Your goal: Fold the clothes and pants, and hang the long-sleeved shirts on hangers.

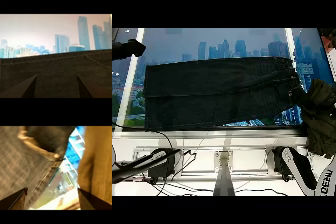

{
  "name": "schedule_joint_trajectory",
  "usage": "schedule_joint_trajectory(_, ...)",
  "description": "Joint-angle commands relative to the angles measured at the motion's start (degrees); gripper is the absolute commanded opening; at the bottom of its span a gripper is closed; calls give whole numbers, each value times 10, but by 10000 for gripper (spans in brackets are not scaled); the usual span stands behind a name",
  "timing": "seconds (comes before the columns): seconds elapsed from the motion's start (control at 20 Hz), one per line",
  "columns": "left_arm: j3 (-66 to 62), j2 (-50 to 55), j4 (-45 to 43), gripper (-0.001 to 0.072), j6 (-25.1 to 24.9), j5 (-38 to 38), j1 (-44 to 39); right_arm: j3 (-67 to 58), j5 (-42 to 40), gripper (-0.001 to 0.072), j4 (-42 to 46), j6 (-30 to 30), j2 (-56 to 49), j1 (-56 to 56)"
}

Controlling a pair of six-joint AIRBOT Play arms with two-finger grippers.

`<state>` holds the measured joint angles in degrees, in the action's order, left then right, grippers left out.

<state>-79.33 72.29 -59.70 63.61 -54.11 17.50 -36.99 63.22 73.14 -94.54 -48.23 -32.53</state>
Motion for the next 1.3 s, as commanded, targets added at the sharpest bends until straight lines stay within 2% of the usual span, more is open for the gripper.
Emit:
schedule_joint_trajectory(0.0,0,1,-1,541,0,-4,0,43,-116,684,-15,-81,-12,-1)
schedule_joint_trajectory(0.05,0,5,-1,541,0,-4,0,43,-153,653,-28,-100,-23,-2)
schedule_joint_trajectory(0.1,0,10,-1,541,0,-4,0,43,-182,579,-40,-117,-37,0)
schedule_joint_trajectory(0.15,0,16,0,541,1,-4,0,43,-210,565,-48,-130,-55,4)
schedule_joint_trajectory(0.4,0,30,2,541,2,-6,0,42,-322,565,-58,-167,-160,29)
schedule_joint_trajectory(0.55,0,32,-3,541,2,-6,2,42,-360,534,-58,-174,-204,30)
schedule_joint_trajectory(0.6,0,32,-3,540,3,-7,5,42,-372,408,-57,-166,-209,30)
schedule_joint_trajectory(0.65,0,32,-3,520,7,-10,7,42,-388,359,-54,-145,-210,30)
schedule_joint_trajectory(0.75,0,32,-3,368,17,-29,17,34,-400,258,-54,-72,-209,30)
schedule_joint_trajectory(0.85,2,32,-34,240,17,-63,33,21,-377,29,-55,-12,-209,30)
schedule_joint_trajectory(0.95,13,31,-59,94,23,-100,59,9,-343,24,-54,30,-200,30)
schedule_joint_trajectory(1.0,18,30,-58,60,24,-130,78,8,-330,23,-52,49,-186,30)
schedule_joint_trajectory(1.15,37,17,-72,24,27,-213,150,9,-267,22,-9,53,-116,30)
schedule_joint_trajectory(1.25,72,-13,-99,23,52,-247,215,13,-227,22,9,50,-59,30)
